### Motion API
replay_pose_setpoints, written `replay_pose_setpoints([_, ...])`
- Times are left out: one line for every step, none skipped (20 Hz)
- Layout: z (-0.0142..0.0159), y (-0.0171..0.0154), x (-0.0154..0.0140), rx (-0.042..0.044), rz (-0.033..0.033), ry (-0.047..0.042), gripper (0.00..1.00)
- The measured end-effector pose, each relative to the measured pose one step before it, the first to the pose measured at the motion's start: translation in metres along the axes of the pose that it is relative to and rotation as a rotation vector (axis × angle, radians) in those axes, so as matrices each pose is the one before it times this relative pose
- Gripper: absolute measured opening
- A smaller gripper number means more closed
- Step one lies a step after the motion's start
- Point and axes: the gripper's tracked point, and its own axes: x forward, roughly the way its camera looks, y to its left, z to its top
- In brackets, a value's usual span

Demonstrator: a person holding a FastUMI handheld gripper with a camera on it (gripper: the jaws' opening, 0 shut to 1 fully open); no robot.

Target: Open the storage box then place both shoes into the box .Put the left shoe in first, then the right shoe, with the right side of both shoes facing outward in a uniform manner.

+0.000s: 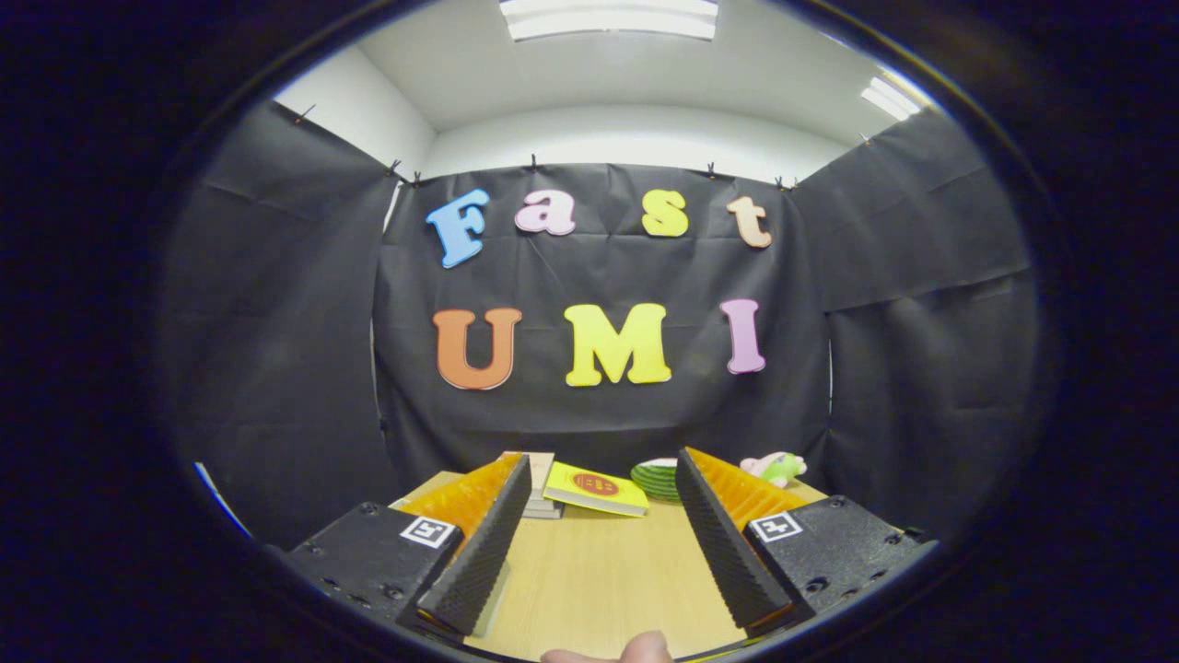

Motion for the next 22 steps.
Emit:
replay_pose_setpoints([0.00131,-0.00205,-0.00023,-0.0201,-0.01335,-0.0173,1.0])
replay_pose_setpoints([-0.00341,-0.00105,0.0001,-0.01172,-0.00846,0.00013,1.0])
replay_pose_setpoints([-0.00699,0.00479,0.00144,0.0048,0.00864,0.013,1.0])
replay_pose_setpoints([-0.00566,0.00517,-0.0003,0.01136,0.01517,0.01778,1.0])
replay_pose_setpoints([-0.00284,-0.0002,0.00078,0.00843,0.01031,0.01255,1.0])
replay_pose_setpoints([0.00021,0.00016,0.00041,0.00306,0.00482,0.0009,1.0])
replay_pose_setpoints([0.00052,0.00081,0.00022,-0.00021,0.00418,-0.00042,1.0])
replay_pose_setpoints([0.00004,0.00064,0.00032,0.00036,0.00518,-0.00099,1.0])
replay_pose_setpoints([-0.00017,0.00003,0.00009,0.00183,-0.00081,-0.00454,1.0])
replay_pose_setpoints([0.00033,-0.00048,-0.0001,0.00229,-0.00119,-0.00383,1.0])
replay_pose_setpoints([-0.00304,0.00051,0.00105,-0.00162,0.00266,0.00377,1.0])
replay_pose_setpoints([-0.0017,0.00107,-0.00042,-0.00321,0.00244,0.00327,1.0])
replay_pose_setpoints([-0.00073,0.00069,-0.00013,-0.0006,0.0017,0.00227,1.0])
replay_pose_setpoints([0.00129,0.00051,0.00049,-0.00123,0.00147,-0.00434,1.0])
replay_pose_setpoints([0.00001,0.00185,0.00096,-0.00352,0.00731,-0.00072,1.0])
replay_pose_setpoints([-0.00271,0.00263,0.0004,-0.00105,0.00687,0.00785,1.0])
replay_pose_setpoints([-0.00385,0.00007,0.00053,0.00467,0.00592,0.00955,1.0])
replay_pose_setpoints([-0.00244,0.00067,0.00007,0.0081,0.0045,0.00831,1.0])
replay_pose_setpoints([-0.00097,-0.00098,0.00061,0.00613,0.00029,0.00473,1.0])
replay_pose_setpoints([-0.00027,-0.00137,0.0004,0.00465,-0.00175,0.00313,1.0])
replay_pose_setpoints([-0.00052,-0.0012,0.00029,0.00483,-0.00339,-0.00133,1.0])
replay_pose_setpoints([0.00024,-0.00081,0.00007,0.00335,-0.00276,-0.00009,1.0])
